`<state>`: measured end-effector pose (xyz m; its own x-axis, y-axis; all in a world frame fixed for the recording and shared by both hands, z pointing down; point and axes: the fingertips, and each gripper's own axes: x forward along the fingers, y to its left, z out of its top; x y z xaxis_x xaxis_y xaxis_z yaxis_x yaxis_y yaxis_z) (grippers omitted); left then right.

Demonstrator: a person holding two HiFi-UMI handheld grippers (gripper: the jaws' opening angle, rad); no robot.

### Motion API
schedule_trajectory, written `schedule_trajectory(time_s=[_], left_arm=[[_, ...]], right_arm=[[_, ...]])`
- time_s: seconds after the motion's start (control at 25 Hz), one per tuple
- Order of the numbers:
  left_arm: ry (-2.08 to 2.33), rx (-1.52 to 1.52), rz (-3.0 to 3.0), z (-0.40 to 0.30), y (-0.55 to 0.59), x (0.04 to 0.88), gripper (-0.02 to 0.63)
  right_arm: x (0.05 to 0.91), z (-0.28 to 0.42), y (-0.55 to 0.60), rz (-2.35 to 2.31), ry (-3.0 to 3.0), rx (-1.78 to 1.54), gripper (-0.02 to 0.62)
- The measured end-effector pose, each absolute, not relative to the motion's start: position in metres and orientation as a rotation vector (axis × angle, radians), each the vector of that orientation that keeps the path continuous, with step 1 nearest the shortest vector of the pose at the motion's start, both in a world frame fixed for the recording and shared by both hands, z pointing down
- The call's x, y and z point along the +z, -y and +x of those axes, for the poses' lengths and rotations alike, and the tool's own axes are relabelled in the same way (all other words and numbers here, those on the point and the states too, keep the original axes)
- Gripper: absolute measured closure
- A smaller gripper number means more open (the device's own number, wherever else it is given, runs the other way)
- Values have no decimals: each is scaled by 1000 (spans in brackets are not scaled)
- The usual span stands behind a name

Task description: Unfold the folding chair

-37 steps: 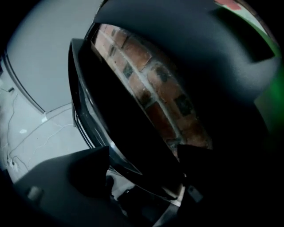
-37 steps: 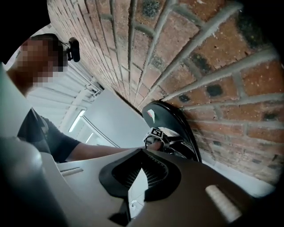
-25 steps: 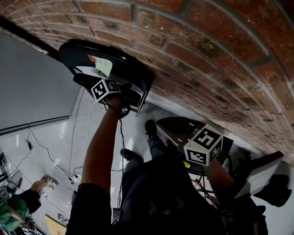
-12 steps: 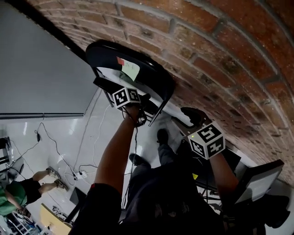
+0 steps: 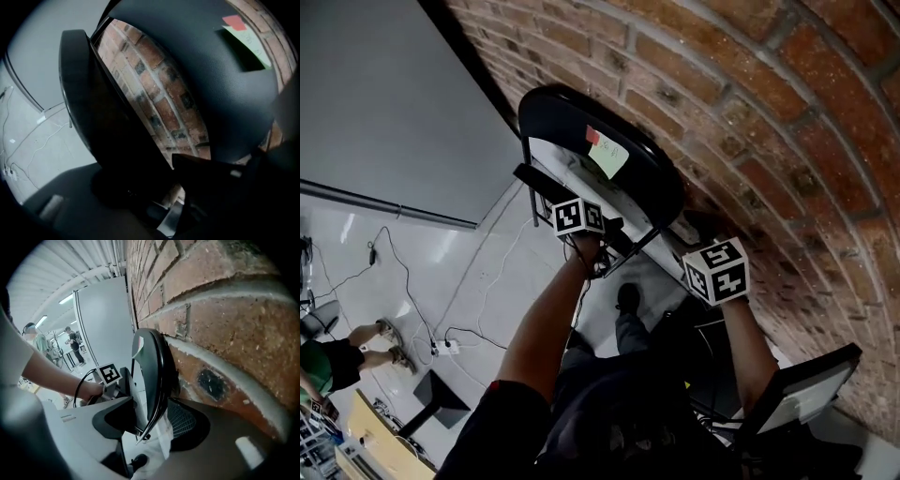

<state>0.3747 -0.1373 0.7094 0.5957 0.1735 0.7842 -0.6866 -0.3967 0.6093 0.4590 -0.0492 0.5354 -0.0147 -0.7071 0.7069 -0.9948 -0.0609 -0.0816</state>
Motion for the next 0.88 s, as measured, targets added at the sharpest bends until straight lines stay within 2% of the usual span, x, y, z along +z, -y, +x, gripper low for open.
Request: schedule_trajectory(time_s=[0.52,0.88], left_arm=[[385,981,1731,339,125,712,331],[376,960,1747,320,121,713,325]], right_arm=[[549,469,67,1773,1683,749,364],[552,472,73,1779,1677,739,416]])
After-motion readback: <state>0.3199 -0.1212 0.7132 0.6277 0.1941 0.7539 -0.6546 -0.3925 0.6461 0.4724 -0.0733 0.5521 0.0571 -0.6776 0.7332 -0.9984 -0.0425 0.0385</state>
